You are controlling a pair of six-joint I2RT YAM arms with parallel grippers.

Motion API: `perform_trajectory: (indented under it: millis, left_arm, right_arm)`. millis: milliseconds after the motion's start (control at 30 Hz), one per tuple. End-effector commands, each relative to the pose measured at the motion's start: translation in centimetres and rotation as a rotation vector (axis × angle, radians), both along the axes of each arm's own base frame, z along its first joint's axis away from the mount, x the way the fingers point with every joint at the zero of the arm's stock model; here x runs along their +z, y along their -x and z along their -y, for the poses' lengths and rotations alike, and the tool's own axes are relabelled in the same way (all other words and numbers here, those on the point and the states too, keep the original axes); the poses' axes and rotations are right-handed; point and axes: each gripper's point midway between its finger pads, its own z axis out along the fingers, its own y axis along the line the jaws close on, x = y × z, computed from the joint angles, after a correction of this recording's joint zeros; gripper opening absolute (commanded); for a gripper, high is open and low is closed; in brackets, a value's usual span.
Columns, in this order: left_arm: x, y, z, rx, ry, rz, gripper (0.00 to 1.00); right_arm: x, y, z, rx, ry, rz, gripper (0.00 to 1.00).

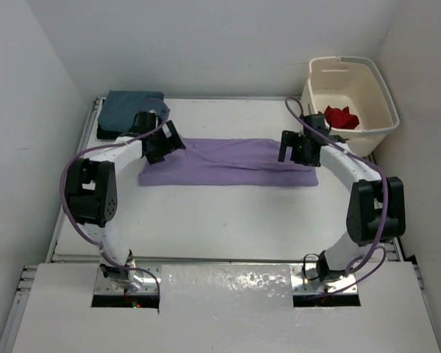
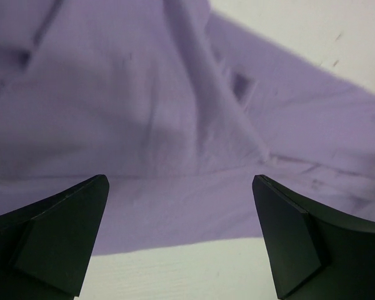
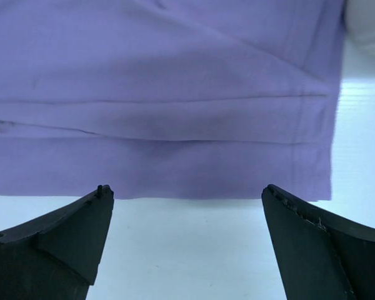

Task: Fold and stack the t-shirts
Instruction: Fold the other side of the tshirt into a rectangle

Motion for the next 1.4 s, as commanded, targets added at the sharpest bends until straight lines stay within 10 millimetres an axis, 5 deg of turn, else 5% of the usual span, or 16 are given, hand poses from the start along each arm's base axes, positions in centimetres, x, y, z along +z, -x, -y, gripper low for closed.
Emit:
perform_trajectory:
  millis: [0, 167, 300, 600, 833, 1033, 1200, 1367]
  left_arm:
    - [-1.0, 0.8, 1.6, -0.026, 0.053, -0.01, 1.0]
    - [-3.3, 1.6, 0.9, 0.0, 0.023, -0.058, 1.0]
    - [-4.7, 1.8, 0.8, 0.009, 0.017, -0.077, 1.0]
    - [-6.7, 2.2, 0.0, 0.027, -0.019, -0.125, 1.0]
    - [-7.2, 2.7, -0.6, 0.034, -0.039, -0.14, 1.0]
    - [-6.5, 2.8, -0.9, 0.041, -0.056, -0.123, 1.0]
    - [-5.1, 2.2, -0.9, 0.041, -0.053, -0.088, 1.0]
    - [-4.1, 0.7, -1.2, 0.07, -0.065, -0.038, 1.0]
  right_arm:
    - [-1.8, 0.4, -0.8, 0.022, -0.006, -0.051, 0.99]
    - [-3.9, 0.1, -2.6, 0.073, -0.018, -0.07, 0.99]
    - [-5.6, -2.2, -3.7, 0.084, -0.052, -0.043, 0.99]
    - [-7.5, -5.6, -3.7, 0.045, -0.041, -0.015, 0.99]
    - [-4.3, -12.2, -2.8, -0.007, 0.034, 0.114, 0.99]
    - [-2.5, -15.4, -1.7, -0.005, 0.118, 0.158, 0.99]
    - [0.1, -13.9, -1.3, 0.028, 0.142, 0.199, 0.99]
    - [-2.3, -9.5, -0.8, 0.052, 0.156, 0.094, 0.99]
